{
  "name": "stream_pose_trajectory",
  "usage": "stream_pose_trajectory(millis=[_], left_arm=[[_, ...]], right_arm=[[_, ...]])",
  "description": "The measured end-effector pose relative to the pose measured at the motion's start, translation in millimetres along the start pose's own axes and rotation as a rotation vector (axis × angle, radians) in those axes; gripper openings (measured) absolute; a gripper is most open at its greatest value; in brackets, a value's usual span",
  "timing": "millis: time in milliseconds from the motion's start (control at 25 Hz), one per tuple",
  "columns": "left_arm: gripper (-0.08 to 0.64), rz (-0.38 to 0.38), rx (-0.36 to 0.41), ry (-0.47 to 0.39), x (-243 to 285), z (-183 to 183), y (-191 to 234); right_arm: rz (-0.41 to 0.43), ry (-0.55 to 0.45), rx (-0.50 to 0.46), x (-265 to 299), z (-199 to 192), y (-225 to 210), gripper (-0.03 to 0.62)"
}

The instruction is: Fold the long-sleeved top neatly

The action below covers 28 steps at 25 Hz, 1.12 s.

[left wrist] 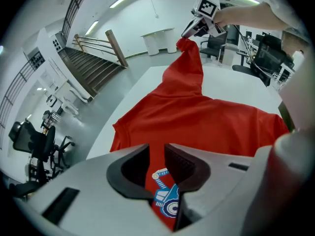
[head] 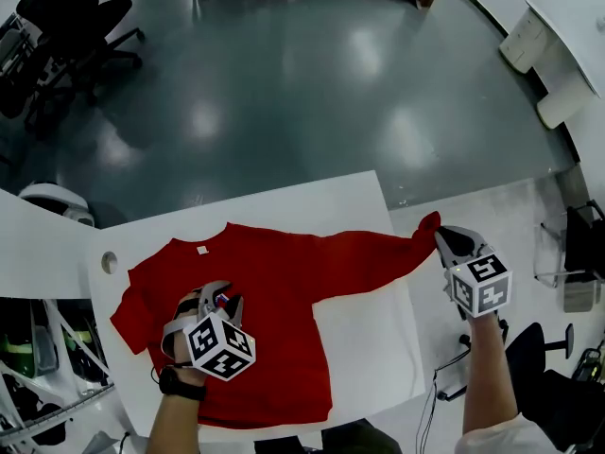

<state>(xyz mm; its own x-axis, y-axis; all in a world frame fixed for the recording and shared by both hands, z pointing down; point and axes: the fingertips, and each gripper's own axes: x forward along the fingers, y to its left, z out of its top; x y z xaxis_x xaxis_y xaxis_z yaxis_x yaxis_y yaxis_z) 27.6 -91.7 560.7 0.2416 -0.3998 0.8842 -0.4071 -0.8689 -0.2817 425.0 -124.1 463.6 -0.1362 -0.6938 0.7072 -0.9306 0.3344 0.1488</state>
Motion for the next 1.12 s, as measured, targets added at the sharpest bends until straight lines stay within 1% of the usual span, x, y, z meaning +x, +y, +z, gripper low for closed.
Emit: stream_pose_trajectory(millis=[160,320,400,560,720,880,1120], left_arm=[[0.103,-0.011,0.006,0.010,4,4,-10],[0.101,-0.020,0.010,0.014,7,8,-17],[0.101,-0.021,0.010,0.016,7,9,-19],[0.101,-0.019,0.003,0.017,4,9,-20],[0.101,-0.009,-0.012,0.019,0,2,-18],[0.101,0.004,-0.040,0.030,-5,-16,-14],[0.101,0.025,-0.092,0.048,-17,-51,-7]], right_arm=[[0.000,-0.075,0.166,-10,-10,-25,0.026],[-0.006,-0.129,0.286,-19,-20,-38,0.026],[-0.004,-0.148,0.330,-23,-22,-42,0.026],[-0.005,-0.171,0.332,-31,-21,-45,0.026],[0.008,-0.216,0.306,-41,-6,-39,0.026],[0.043,-0.282,0.311,-50,15,-29,0.026],[0.057,-0.335,0.299,-65,42,-20,0.026]])
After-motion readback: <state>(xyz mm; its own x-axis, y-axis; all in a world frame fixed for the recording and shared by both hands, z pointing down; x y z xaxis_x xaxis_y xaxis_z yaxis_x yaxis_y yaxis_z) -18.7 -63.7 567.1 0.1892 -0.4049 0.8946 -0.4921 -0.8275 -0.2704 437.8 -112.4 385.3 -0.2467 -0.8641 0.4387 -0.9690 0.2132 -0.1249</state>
